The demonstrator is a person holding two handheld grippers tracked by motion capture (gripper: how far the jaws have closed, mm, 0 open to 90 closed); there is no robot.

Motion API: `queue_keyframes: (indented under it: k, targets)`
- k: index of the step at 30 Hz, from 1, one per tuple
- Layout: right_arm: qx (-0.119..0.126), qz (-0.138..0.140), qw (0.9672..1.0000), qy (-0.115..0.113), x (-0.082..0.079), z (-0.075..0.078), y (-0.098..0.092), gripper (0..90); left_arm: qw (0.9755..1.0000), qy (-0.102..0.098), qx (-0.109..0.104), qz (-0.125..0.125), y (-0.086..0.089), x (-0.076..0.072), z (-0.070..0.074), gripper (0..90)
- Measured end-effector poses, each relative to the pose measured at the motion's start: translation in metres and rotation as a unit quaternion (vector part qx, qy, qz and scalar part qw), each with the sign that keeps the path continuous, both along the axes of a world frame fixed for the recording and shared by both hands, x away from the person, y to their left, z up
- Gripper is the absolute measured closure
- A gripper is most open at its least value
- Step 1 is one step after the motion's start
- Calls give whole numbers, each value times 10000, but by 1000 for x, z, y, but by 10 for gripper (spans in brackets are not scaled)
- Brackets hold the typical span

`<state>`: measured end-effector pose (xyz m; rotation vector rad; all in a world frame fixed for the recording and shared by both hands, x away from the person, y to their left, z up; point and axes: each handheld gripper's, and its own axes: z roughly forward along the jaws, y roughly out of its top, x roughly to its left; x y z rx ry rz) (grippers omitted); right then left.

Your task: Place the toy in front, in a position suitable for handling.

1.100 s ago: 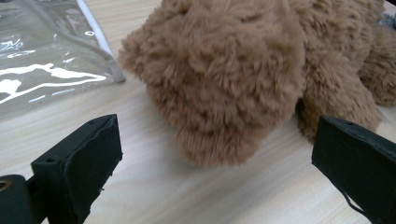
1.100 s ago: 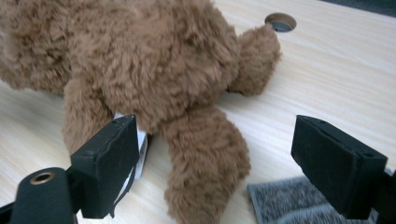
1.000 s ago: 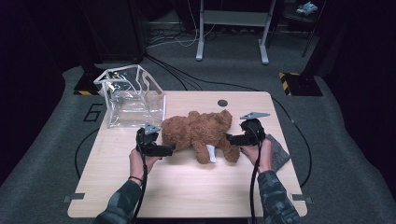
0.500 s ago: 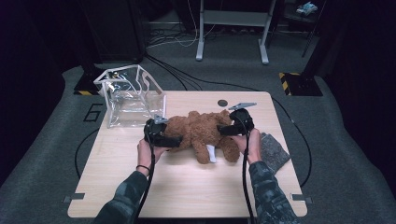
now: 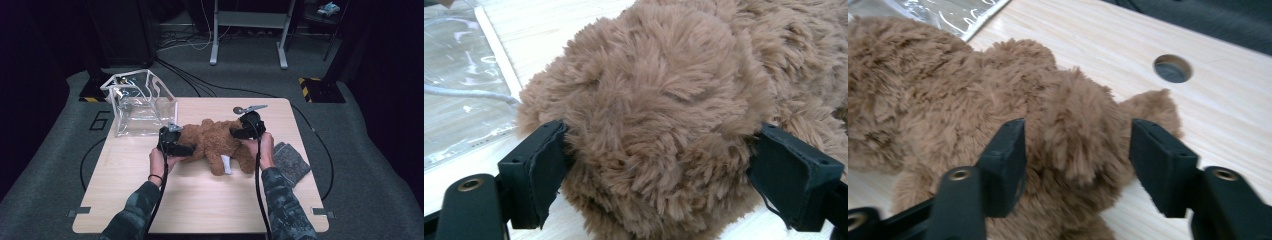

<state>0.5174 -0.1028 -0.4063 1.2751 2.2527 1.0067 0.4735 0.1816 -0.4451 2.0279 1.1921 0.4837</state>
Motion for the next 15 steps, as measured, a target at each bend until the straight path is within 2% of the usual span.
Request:
queue_keyframes:
  k: [2, 6, 11, 15]
  targets:
    - [-3, -65, 10000, 22, 2, -1, 2, 487, 10000, -4, 47, -36, 0, 0, -1, 173]
    - [-44, 33, 9999, 112, 4, -4, 6, 632, 10000, -9, 61, -49, 0, -1, -4, 250]
    - [-138, 32, 9999, 66, 4, -9, 7, 797, 9999, -77, 124, -82, 1, -2, -7, 383]
    - [-146, -31, 9998, 106, 3, -11, 7, 836, 9998, -86, 172, -84, -1, -2, -8, 470]
